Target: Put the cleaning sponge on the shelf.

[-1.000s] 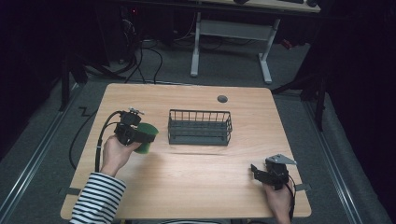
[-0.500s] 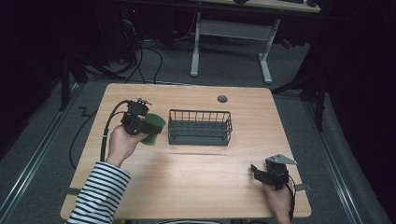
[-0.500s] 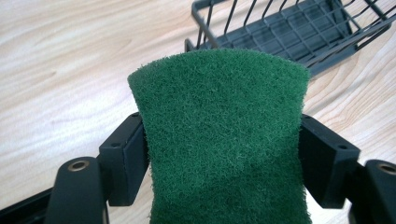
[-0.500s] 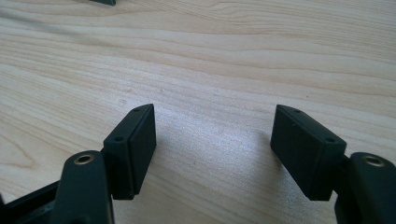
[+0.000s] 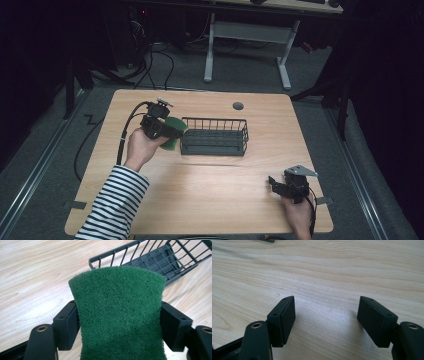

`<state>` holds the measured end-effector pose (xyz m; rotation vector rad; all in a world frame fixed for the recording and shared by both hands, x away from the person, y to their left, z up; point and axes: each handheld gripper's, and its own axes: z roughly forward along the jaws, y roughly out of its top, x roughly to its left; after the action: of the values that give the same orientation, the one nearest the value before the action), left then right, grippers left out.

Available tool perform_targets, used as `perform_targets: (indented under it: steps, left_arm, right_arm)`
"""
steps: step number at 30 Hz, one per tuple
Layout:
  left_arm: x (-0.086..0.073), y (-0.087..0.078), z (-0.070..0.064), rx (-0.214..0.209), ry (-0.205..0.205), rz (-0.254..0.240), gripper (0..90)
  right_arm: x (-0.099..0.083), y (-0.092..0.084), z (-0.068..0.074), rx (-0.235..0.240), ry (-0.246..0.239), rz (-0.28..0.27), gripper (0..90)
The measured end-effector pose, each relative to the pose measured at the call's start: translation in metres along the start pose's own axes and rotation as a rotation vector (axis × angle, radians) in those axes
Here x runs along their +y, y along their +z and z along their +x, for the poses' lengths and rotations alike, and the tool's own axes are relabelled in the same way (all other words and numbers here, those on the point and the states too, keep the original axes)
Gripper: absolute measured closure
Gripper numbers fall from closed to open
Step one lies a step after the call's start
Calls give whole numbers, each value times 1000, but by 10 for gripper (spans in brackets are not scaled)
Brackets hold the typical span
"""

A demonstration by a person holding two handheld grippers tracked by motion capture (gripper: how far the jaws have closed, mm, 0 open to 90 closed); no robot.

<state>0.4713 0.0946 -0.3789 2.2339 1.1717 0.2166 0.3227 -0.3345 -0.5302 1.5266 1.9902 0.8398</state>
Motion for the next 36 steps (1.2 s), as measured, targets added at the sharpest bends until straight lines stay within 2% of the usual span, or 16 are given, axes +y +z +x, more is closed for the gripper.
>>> perform_targets:
  steps: [4,16,19,24,28,32,36]
  left_arm:
    - [9,0,-6,-7,8,-17,275]
    - [35,15,-25,-5,60,13,275]
    - [42,19,-28,-13,61,9,275]
    - [56,28,-39,-6,88,13,275]
    - [65,38,-45,-2,93,16,275]
    - [71,48,-50,22,99,8,275]
    - [74,57,-49,24,79,8,275]
  right_arm:
    - [0,0,0,1,0,-1,307]
    - [0,0,0,2,-1,1,303]
    - [0,0,0,3,-1,0,303]
    - [0,0,0,2,-2,1,303]
    - [0,0,0,4,-3,0,301]
    - [0,0,0,4,-3,0,301]
    - [0,0,0,5,-2,0,300]
